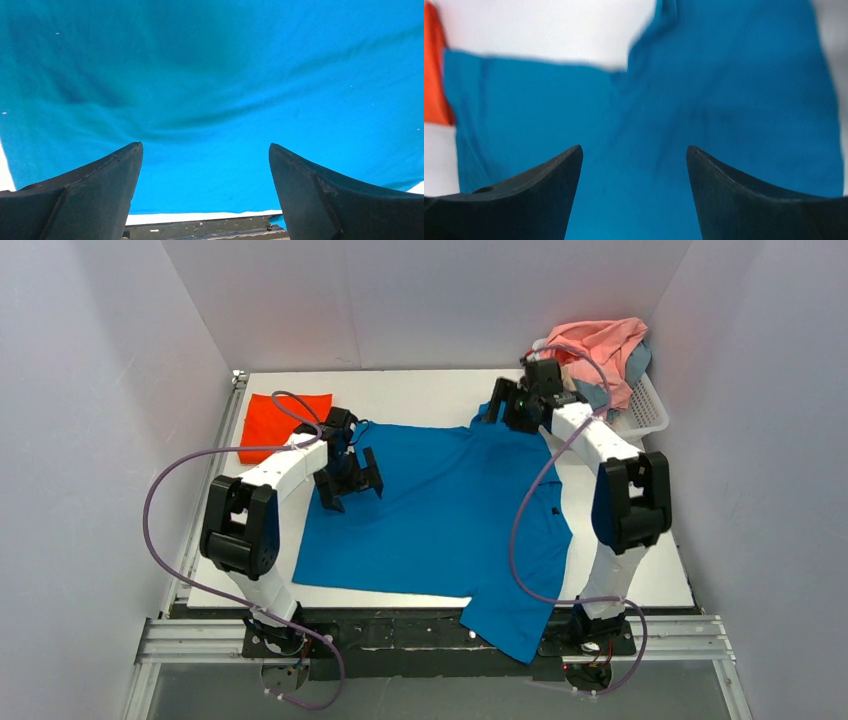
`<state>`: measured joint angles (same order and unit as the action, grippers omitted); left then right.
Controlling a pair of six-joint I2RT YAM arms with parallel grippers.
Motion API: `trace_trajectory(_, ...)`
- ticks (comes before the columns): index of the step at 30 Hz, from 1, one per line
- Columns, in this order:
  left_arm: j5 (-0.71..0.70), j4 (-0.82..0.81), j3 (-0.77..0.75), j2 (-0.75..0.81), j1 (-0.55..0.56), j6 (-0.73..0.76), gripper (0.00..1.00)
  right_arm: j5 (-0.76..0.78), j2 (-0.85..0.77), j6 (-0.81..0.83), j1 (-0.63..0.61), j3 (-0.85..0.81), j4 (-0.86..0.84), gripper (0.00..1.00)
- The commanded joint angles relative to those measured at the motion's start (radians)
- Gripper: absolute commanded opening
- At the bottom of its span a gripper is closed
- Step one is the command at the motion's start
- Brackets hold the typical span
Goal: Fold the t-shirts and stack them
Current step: Flatten out the tshirt
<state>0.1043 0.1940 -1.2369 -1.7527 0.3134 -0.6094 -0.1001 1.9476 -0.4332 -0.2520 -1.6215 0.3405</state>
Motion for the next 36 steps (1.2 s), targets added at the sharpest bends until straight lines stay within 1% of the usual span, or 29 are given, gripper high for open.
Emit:
trace_trajectory(1, -0.077, 0.122, 0.024, 0.084, -0.011, 0.028, 0.98, 0.001, -0.158, -0.029, -0.021, 0.28, 0.05, 0.84)
trace_trajectory(4, -0.044, 0.117, 0.014, 0.056, -0.047, 0.06, 0.98, 0.001, -0.207, -0.052, -0.02, 0.393, 0.079, 0.84)
trace_trajectory(6, 0.026, 0.09, 0.008, 0.016, -0.087, 0.051, 0.98, 0.01, -0.193, -0.046, -0.021, 0.418, 0.096, 0.84)
trace_trajectory(9, 0.093, 0.055, -0.015, -0.059, -0.136, 0.028, 0.98, 0.04, -0.123, -0.04, -0.02, 0.385, 0.155, 0.84)
trace_trajectory(13, 0.098, 0.074, -0.098, -0.175, -0.158, 0.027, 0.98, 0.076, -0.029, -0.042, -0.017, 0.309, 0.186, 0.84)
trace_trajectory(17, 0.1, 0.109, -0.189, -0.278, -0.171, 0.024, 0.98, 0.093, 0.057, -0.031, -0.005, 0.182, 0.273, 0.84)
trace_trajectory(20, 0.101, 0.135, -0.25, -0.339, -0.188, 0.011, 0.98, 0.056, 0.125, -0.017, 0.016, 0.071, 0.345, 0.84)
trace_trajectory(26, 0.119, 0.162, -0.381, -0.441, -0.207, 0.0, 0.98, 0.007, 0.253, 0.019, 0.044, -0.14, 0.415, 0.84)
trace_trajectory(36, 0.094, 0.233, -0.629, -0.587, -0.218, 0.011, 0.98, -0.027, 0.536, 0.036, 0.076, -0.622, 0.534, 0.83)
